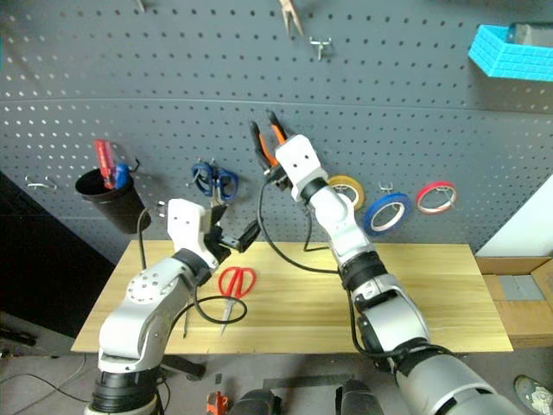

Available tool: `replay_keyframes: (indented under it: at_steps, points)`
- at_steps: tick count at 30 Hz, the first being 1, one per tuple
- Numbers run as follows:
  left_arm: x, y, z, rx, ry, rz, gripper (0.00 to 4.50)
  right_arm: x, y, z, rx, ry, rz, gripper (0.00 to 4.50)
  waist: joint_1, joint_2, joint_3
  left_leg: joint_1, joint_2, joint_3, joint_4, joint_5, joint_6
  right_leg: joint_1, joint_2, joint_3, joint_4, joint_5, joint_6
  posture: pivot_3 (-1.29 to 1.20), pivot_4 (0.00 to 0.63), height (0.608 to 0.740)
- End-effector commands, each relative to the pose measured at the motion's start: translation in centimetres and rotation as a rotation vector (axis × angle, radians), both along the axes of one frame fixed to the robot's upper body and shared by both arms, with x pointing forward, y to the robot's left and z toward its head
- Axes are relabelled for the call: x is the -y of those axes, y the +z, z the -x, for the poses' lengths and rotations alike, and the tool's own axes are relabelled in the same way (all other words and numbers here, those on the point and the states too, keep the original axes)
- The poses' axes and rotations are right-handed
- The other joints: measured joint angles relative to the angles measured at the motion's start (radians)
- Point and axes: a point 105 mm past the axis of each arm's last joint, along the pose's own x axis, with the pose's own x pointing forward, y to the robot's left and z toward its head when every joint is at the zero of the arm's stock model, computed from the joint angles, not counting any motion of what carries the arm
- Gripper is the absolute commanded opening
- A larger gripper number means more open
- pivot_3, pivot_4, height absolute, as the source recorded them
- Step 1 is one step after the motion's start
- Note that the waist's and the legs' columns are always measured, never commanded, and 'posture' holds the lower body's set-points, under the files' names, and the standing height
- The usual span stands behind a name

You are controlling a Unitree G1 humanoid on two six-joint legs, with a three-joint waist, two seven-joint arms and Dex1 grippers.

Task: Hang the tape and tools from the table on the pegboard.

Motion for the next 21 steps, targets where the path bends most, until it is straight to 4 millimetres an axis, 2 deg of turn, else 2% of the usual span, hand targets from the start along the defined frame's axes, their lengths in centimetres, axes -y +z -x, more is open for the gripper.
replay_keyframes:
  at_steps: [1,3,5,6,9,15,21]
  points:
    - [0.4,1.4,0.0,0.053,-0.020,-0.001,4.50,-0.8,-0.8,0.3,-0.053,0.031,0.021,2.78,-0.002,0.000,-0.001,0.001,0.000,0.000,0.000,0.000,0.000,0.000,0.000,0.000,0.000,0.000,0.000,0.10,0.080,0.740]
    - [0.5,1.4,0.0,0.052,-0.023,-0.002,4.50,-0.5,-2.1,-0.2,-0.133,0.009,0.029,2.78,-0.003,0.001,-0.004,0.001,0.000,0.000,0.000,0.000,0.000,0.000,0.000,0.000,0.000,0.000,0.000,0.09,0.083,0.740]
    - [0.6,1.3,0.0,0.047,-0.027,-0.004,4.50,0.2,-2.3,-0.6,-0.179,-0.012,0.000,2.78,-0.003,0.001,-0.006,0.002,0.000,0.000,0.000,0.000,0.000,0.001,0.000,0.000,0.000,0.000,0.000,0.09,0.087,0.740]
    - [0.6,1.2,0.1,0.043,-0.030,-0.006,4.50,0.4,-2.1,-0.6,-0.176,-0.013,-0.004,3.49,-0.003,0.001,-0.007,0.002,0.000,0.000,0.000,0.000,0.000,0.002,0.000,0.000,0.000,0.000,0.000,0.09,0.090,0.740]
    - [0.5,0.9,0.4,0.031,-0.033,-0.012,4.50,1.0,-1.7,-0.5,-0.160,-0.027,0.004,4.35,-0.004,0.001,-0.007,0.003,0.000,0.000,0.000,0.000,0.000,0.004,0.000,0.000,0.000,0.000,0.000,0.08,0.092,0.740]
    - [-0.6,0.1,0.4,0.005,0.031,-0.033,4.50,2.7,-1.4,0.3,-0.123,-0.029,0.044,4.43,-0.006,0.001,-0.007,0.002,0.000,-0.001,0.000,0.000,0.000,0.002,0.000,0.000,0.000,0.000,0.000,0.07,0.102,0.740]
    - [-3.2,-3.6,1.3,-0.083,0.229,-0.156,4.50,4.9,-1.1,3.2,-0.106,0.064,0.079,4.43,-0.005,0.002,-0.007,0.002,0.000,-0.001,0.000,-0.001,0.002,0.003,0.000,0.000,-0.002,0.000,0.000,0.04,0.115,0.740]
